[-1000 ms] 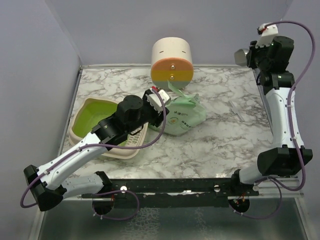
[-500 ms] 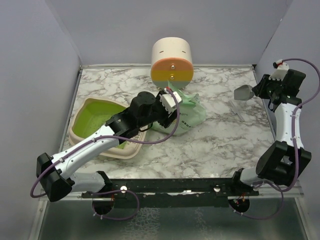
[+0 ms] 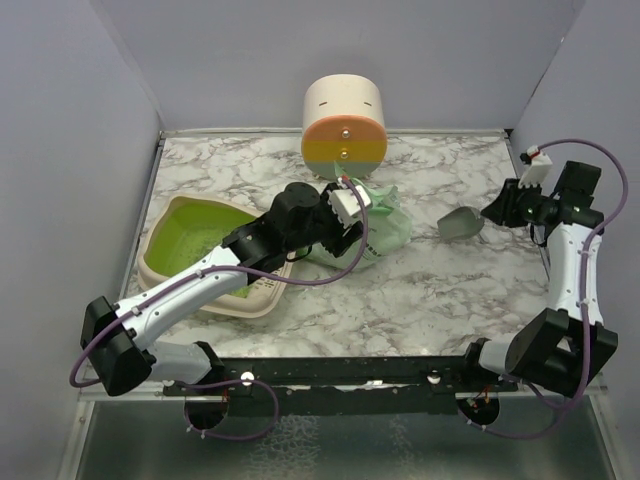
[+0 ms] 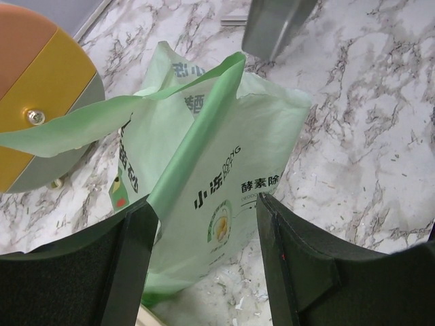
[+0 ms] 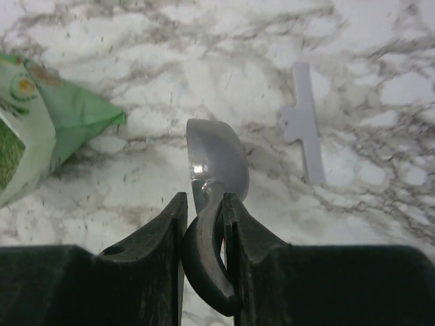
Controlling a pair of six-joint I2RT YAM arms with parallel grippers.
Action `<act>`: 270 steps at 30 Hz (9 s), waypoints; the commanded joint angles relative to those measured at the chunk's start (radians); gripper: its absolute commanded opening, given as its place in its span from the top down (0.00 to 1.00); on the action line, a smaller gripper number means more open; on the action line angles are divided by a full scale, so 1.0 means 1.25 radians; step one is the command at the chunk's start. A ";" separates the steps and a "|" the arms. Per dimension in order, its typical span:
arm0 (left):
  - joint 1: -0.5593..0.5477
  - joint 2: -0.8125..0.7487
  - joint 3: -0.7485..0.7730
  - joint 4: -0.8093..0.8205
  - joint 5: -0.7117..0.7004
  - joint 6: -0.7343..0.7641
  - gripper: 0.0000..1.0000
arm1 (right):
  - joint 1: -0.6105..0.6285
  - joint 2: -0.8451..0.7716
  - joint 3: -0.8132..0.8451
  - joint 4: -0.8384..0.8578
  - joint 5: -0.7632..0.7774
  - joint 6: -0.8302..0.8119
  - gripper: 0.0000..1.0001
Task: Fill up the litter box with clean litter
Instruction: Place the spatula at the center of the board, then close the cat litter bag at the center of the board.
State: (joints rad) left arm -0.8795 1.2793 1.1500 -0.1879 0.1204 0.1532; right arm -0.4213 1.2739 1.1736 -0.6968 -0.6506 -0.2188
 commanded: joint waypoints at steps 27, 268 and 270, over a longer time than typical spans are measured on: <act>-0.004 0.014 0.010 0.027 0.040 0.022 0.38 | -0.037 0.208 -0.063 -0.334 0.006 -0.364 0.98; 0.312 -0.151 -0.175 0.452 -0.050 -0.139 1.00 | 0.353 0.289 -0.014 0.314 -0.504 -0.312 0.99; 0.312 -0.100 -0.126 0.414 -0.033 -0.138 1.00 | 0.327 0.300 0.015 0.148 -0.519 -0.447 0.99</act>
State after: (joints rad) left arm -0.5083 1.0901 0.8383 0.2493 0.0540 -0.0494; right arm 0.0948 1.6947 1.1629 -0.2276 -1.3064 -0.5735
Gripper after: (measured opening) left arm 0.011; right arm 0.011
